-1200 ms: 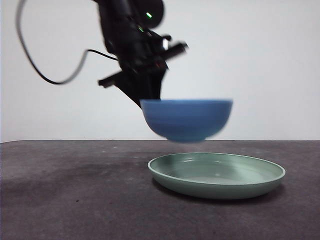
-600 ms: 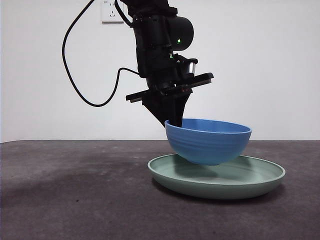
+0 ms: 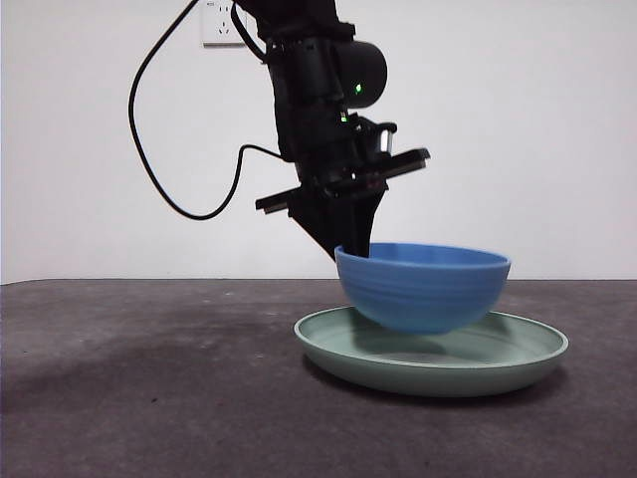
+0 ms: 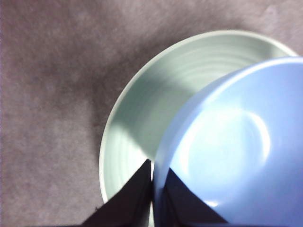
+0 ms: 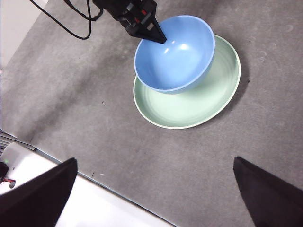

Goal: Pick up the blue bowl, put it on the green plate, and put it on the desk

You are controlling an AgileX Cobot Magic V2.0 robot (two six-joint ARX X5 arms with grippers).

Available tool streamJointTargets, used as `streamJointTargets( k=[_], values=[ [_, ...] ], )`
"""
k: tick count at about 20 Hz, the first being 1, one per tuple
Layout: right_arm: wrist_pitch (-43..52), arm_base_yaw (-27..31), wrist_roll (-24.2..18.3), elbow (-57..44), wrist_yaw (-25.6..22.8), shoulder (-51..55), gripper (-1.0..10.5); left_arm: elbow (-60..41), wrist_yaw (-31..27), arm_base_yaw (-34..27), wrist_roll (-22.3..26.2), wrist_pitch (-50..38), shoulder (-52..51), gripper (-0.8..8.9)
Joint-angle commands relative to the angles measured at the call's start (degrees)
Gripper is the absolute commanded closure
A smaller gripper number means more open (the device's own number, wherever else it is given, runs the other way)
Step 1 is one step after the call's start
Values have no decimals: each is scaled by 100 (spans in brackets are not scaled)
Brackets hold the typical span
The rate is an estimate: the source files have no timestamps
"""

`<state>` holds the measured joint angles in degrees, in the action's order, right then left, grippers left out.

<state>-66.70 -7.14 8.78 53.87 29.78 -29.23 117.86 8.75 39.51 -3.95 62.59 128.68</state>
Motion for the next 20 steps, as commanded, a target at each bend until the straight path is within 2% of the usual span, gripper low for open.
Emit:
streamJointTargets(
  k=[1,3,4,7,8,10,15,20],
  values=[
    [61,-22,-48,111,-50,-9,371,170,31,50,-13,33,260,804],
    [61,-22,-48,111,-120,-9,371,170,31,66,11,55,297,803],
    [61,-22,-48,111,-138,-9,371,170,31,66,13,44,302,763],
    [63,-22,-48,111,-140,-9,371,170,31,63,4,31,302,473],
    [63,-22,-48,111,-140,-9,371,177,31,63,-17,22,302,407],
    [63,-22,-48,111,-140,-9,371,339,31,46,-15,214,299,333],
    [68,-22,-46,111,-138,-9,371,1224,26,-39,205,1211,39,311],
    [81,-22,-46,111,-136,-17,371,1300,24,-197,400,1982,-1049,312]
  ],
)
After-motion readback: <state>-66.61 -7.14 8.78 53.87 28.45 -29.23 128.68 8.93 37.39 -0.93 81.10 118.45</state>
